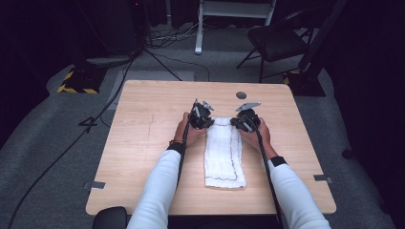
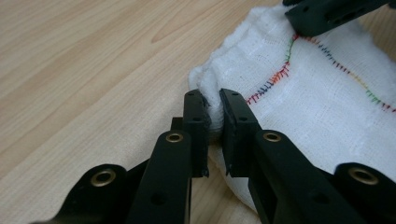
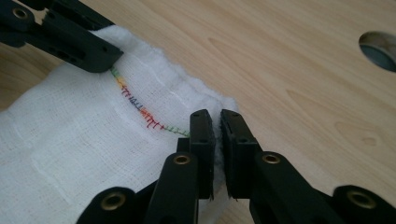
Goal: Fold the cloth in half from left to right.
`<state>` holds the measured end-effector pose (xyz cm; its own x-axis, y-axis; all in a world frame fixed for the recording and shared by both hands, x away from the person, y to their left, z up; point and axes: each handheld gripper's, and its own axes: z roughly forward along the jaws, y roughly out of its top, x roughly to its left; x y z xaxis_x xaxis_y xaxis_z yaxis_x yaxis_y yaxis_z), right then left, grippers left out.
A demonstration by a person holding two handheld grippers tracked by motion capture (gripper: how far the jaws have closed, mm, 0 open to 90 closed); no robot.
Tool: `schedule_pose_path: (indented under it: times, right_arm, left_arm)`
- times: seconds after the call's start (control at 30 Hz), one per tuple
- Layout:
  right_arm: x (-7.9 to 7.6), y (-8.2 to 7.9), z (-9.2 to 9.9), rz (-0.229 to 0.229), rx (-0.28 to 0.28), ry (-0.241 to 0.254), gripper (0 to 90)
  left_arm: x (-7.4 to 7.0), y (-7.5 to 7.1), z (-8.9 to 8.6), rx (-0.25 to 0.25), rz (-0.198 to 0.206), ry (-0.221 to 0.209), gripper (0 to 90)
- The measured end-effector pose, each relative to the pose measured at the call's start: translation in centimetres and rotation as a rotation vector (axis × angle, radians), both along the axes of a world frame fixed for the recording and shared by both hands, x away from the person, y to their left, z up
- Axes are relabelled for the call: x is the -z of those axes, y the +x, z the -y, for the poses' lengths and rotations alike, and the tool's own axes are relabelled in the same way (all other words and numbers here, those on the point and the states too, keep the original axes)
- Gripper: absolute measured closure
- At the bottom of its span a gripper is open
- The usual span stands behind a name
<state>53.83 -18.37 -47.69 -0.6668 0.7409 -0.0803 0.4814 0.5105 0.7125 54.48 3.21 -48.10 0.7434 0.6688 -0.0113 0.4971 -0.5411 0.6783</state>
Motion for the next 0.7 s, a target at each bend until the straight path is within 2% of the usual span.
schedule_pose_path:
  times: [0.03,0.13,0.27,0.3,0.4,0.5,0.6,0.7]
  right_arm:
    - [-0.2,-0.1,-0.1,0.012,0.002,0.003,84.2]
    - [-1.0,-0.1,-0.2,0.053,0.007,0.002,84.4]
    - [-2.6,-0.1,0.0,0.093,0.005,0.011,84.5]
    - [-3.2,-0.1,0.0,0.113,0.002,0.011,84.5]
    - [-4.5,-0.2,0.2,0.133,-0.008,0.026,84.6]
    - [-5.3,-0.6,0.2,0.153,-0.02,0.035,84.6]
    - [-5.9,-1.2,0.2,0.166,-0.039,0.038,84.7]
    - [-6.1,-2.0,0.4,0.172,-0.068,0.052,84.8]
  left_arm:
    - [-0.2,0.0,0.1,0.0,0.01,0.016,81.7]
    - [-1.0,0.0,-0.1,-0.016,0.047,-0.009,81.9]
    - [-2.9,0.0,-0.2,-0.014,0.103,-0.022,82.0]
    - [-3.2,-0.1,-0.3,-0.015,0.109,-0.027,82.0]
    - [-4.3,-0.1,-0.5,-0.007,0.125,-0.043,81.9]
    - [-5.0,-0.6,-0.7,0.012,0.146,-0.033,81.9]
    - [-5.5,-1.5,-1.1,0.041,0.165,-0.05,81.8]
    - [-5.7,-2.3,-1.7,0.073,0.177,-0.049,81.8]
